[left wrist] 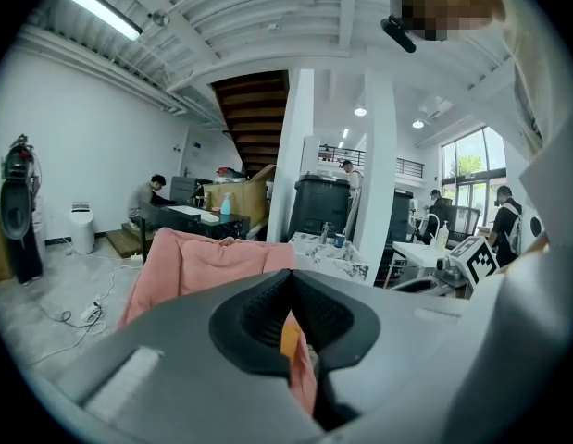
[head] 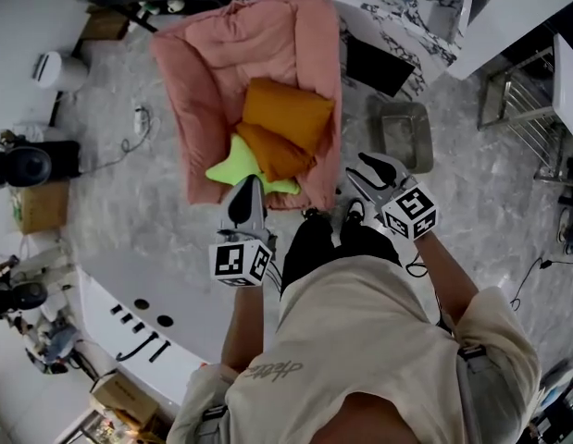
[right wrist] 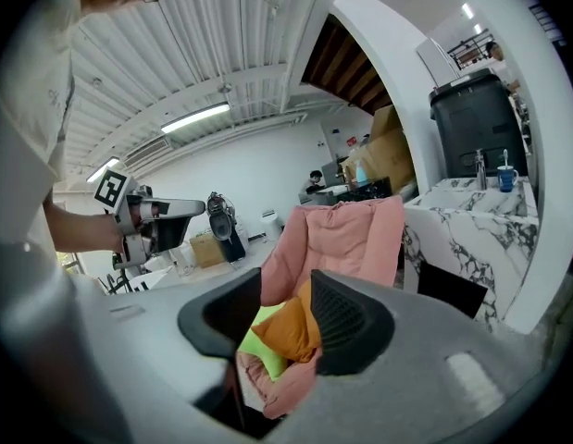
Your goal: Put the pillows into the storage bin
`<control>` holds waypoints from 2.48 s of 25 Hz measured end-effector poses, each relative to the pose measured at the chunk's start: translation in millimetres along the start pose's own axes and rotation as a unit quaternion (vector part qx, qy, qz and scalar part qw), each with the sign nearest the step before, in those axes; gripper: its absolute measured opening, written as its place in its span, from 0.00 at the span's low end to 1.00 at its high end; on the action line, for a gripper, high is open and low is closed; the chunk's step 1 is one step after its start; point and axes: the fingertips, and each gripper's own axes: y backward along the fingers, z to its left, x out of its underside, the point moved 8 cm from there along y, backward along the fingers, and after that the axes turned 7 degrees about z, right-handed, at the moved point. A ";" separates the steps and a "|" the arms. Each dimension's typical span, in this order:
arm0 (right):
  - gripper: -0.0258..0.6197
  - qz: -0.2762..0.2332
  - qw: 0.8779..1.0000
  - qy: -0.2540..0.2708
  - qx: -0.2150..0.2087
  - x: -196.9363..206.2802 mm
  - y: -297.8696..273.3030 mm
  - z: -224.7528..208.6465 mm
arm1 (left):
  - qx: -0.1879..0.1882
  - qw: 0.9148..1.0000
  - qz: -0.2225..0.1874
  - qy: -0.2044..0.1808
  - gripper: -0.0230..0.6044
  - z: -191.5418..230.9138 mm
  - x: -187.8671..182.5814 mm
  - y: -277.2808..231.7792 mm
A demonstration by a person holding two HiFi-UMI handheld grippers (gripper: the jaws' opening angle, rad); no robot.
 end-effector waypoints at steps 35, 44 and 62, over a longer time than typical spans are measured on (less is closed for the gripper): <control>0.44 0.117 0.929 -0.348 0.053 129.3 -219.0 -110.0 | 0.009 0.993 0.118 0.001 0.07 78.1 2.4 -85.3; 0.53 0.112 0.908 -0.404 0.015 144.9 -251.6 -122.7 | -0.045 0.988 0.134 0.062 0.07 92.6 17.5 -86.6; 0.62 0.077 0.879 -0.470 0.025 146.0 -279.7 -116.9 | -0.067 0.984 0.134 0.101 0.07 92.8 39.9 -71.7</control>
